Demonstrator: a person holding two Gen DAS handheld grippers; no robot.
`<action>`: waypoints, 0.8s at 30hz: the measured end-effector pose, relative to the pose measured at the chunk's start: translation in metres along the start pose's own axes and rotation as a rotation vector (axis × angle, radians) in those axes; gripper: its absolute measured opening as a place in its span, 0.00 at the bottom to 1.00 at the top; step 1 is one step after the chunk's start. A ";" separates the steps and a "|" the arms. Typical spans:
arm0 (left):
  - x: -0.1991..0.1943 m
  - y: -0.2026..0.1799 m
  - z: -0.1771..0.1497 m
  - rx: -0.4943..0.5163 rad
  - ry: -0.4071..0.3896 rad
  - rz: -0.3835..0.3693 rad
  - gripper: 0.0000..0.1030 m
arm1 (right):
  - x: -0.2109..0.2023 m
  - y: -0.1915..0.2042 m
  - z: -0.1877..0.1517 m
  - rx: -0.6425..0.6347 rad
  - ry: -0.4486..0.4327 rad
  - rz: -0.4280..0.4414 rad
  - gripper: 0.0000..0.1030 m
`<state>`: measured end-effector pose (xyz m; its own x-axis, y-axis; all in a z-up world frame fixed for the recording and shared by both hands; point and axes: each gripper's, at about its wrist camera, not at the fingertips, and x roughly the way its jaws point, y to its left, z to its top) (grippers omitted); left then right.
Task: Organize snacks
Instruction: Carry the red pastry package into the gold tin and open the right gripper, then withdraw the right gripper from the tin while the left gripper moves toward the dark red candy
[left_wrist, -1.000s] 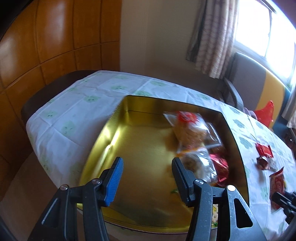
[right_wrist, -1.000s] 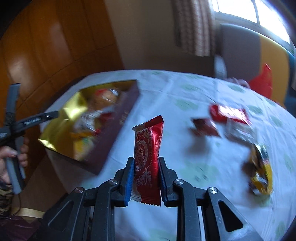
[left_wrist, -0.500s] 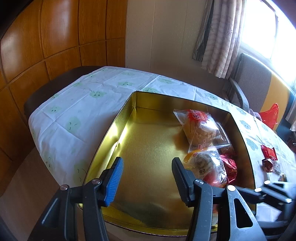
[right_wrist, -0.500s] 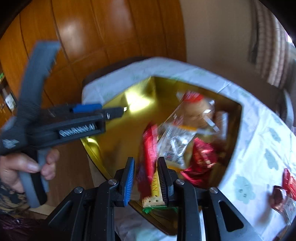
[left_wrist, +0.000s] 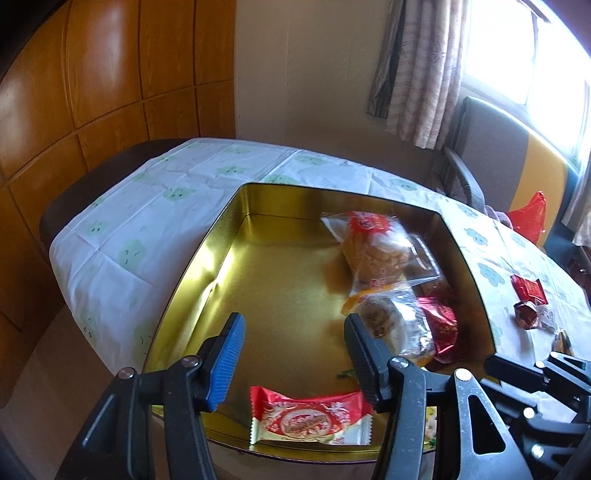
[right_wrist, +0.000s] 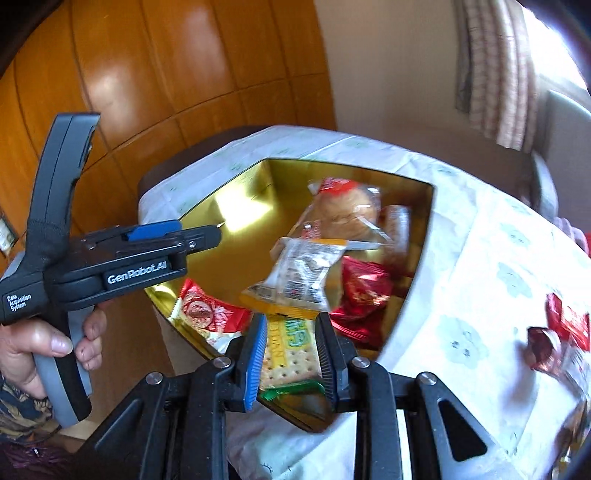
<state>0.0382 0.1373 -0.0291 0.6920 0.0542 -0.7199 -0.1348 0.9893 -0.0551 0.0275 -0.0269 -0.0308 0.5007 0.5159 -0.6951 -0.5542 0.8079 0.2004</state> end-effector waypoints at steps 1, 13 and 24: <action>-0.001 -0.002 0.000 0.006 -0.004 -0.001 0.56 | -0.003 -0.002 0.001 0.013 -0.011 -0.013 0.26; -0.014 -0.027 -0.003 0.081 -0.036 -0.032 0.56 | -0.042 -0.050 -0.036 0.203 -0.049 -0.140 0.28; -0.021 -0.052 -0.005 0.152 -0.051 -0.056 0.56 | -0.077 -0.103 -0.091 0.336 0.003 -0.350 0.28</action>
<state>0.0269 0.0843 -0.0149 0.7307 0.0018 -0.6827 0.0110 0.9998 0.0144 -0.0144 -0.1761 -0.0605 0.6164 0.1965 -0.7625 -0.1076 0.9803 0.1657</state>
